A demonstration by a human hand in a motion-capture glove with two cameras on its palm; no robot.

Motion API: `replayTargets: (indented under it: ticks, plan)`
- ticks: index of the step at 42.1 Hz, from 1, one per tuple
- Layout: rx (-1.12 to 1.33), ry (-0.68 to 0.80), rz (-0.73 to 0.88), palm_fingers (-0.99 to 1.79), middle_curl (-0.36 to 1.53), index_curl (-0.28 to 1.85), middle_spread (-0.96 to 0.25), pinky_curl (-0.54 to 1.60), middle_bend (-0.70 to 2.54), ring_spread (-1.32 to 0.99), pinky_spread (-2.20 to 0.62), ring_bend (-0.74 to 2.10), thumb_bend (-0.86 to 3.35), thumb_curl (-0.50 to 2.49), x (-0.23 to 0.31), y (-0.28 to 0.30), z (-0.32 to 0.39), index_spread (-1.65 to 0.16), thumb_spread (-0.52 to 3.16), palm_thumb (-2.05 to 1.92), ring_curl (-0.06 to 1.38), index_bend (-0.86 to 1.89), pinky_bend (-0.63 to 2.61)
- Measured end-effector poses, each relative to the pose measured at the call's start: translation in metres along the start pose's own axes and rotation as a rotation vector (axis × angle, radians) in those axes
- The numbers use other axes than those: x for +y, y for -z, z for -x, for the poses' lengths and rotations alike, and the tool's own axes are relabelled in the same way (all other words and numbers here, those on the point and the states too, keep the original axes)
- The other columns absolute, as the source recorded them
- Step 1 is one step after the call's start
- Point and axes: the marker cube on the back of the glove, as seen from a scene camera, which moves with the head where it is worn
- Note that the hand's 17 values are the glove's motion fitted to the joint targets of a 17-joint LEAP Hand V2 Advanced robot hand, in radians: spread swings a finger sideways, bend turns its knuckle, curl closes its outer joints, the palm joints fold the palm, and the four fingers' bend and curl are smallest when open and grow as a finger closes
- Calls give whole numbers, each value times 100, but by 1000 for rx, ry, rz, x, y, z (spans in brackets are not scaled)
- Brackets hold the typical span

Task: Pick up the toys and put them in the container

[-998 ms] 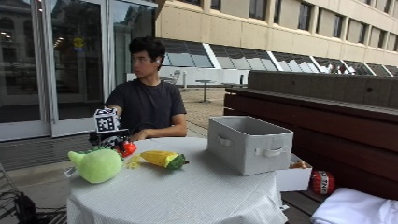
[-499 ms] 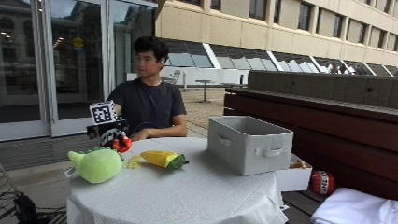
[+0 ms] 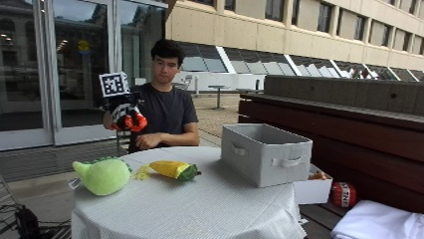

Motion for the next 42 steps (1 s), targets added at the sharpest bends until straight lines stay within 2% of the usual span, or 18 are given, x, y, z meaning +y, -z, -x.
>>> replayTargets:
  ticks: [5, 12, 20, 27, 35, 42]
  plan:
    - [13, -45, -113, 119, 57, 41, -38, 42, 63, -42, -49, 108, 18, 73, -25, 32, 41, -35, 55, 71, 49, 29, 84]
    - [14, 29, -248, 118, 60, 45, -39, 42, 64, -42, -49, 110, 17, 78, -64, 71, 107, -36, 51, 72, 49, 30, 85]
    - [10, 104, -248, 117, 63, 50, -40, 42, 65, -42, -49, 111, 15, 83, -87, 98, 204, -36, 49, 73, 50, 30, 86]
    - [92, 182, -292, 116, 65, 53, -41, 42, 65, -42, -48, 113, 14, 87, -100, 105, 296, -37, 48, 73, 50, 29, 86]
    - [92, 250, -356, 115, 67, 57, -41, 42, 65, -42, -49, 113, 12, 91, -86, 103, 397, -37, 47, 72, 50, 27, 87]
    - [89, 304, -331, 115, 69, 61, -42, 42, 64, -42, -49, 114, 11, 94, -78, 83, 463, -38, 47, 73, 50, 25, 87]
